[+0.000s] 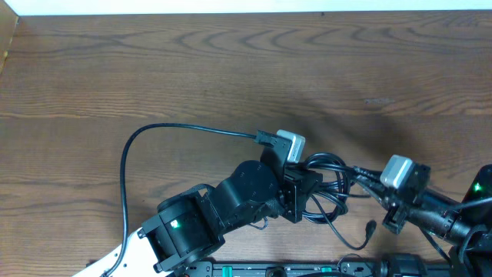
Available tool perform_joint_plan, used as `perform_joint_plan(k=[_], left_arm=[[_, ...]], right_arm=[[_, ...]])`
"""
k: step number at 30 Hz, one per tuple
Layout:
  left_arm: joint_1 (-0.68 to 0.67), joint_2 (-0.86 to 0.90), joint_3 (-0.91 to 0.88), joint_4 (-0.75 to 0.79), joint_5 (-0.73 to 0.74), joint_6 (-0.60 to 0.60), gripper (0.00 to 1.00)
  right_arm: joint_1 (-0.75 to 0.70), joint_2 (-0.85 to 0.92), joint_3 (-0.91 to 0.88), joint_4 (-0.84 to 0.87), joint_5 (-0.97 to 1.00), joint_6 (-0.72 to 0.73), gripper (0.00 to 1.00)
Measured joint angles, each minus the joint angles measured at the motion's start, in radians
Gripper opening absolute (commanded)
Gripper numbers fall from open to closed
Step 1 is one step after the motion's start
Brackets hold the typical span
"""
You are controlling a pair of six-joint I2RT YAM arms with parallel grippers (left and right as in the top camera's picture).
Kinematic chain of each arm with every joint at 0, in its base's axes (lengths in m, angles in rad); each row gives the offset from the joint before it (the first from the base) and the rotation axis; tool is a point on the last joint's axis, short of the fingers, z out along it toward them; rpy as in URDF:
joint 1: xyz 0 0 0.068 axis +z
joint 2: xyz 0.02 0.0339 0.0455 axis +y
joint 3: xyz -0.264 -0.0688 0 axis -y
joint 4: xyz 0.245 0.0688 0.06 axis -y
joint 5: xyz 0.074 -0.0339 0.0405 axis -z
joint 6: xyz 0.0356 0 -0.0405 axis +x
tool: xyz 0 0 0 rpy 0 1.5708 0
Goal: Untangle cables
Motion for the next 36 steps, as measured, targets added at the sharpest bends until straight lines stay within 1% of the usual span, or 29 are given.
perform_joint_plan(k=[2,8,10,12,13,16,17,18,22,25,28,30,31,36], left_arm=[[0.000,0.000,0.000,0.003,-0.007,-0.011,0.08],[0.001,-0.018,0.000,-0.025,-0.026,-0.024,0.07],[0.001,-0.029,0.000,-0.027,-0.026,-0.025,0.08],[0.001,-0.037,0.000,-0.031,-0.027,-0.024,0.07],[0.001,-0.040,0.000,-0.032,-0.027,-0.024,0.08],[0.001,-0.043,0.000,-0.032,-0.029,-0.024,0.08],[0.001,-0.043,0.000,-0.033,-0.029,-0.024,0.08],[0.001,-0.043,0.000,-0.034,-0.030,-0.024,0.08],[0.001,-0.043,0.000,-0.034,-0.030,-0.024,0.08],[0.001,-0.043,0.000,-0.034,-0.030,-0.024,0.07],[0.001,-0.043,0.000,-0.034,-0.030,-0.026,0.08],[0.001,-0.043,0.000,-0.034,-0.030,-0.034,0.08],[0.001,-0.043,0.000,-0.034,-0.029,-0.042,0.08],[0.001,-0.043,0.000,-0.022,-0.008,-0.063,0.07]], right_arm=[[0.002,0.000,0.000,0.001,0.062,0.056,0.01],[-0.001,0.000,0.000,0.008,0.396,0.229,0.01],[-0.001,0.000,0.000,0.008,0.465,0.267,0.01],[-0.001,0.000,0.000,0.008,0.493,0.289,0.01],[-0.001,0.000,0.000,0.008,0.494,0.298,0.07],[-0.001,0.000,0.000,0.007,0.445,0.302,0.46],[-0.002,0.000,0.000,0.006,0.414,0.292,0.54],[-0.002,0.000,0.000,0.004,0.369,0.272,0.59],[-0.002,0.000,0.000,0.000,0.226,0.209,0.61],[-0.002,0.000,0.000,0.001,0.167,0.184,0.61],[-0.002,0.000,0.000,0.006,0.138,0.171,0.61],[-0.002,0.000,0.000,0.020,0.127,0.166,0.55],[-0.002,0.000,0.000,0.029,0.122,0.162,0.54],[-0.002,0.000,0.000,0.055,0.112,0.161,0.55]])
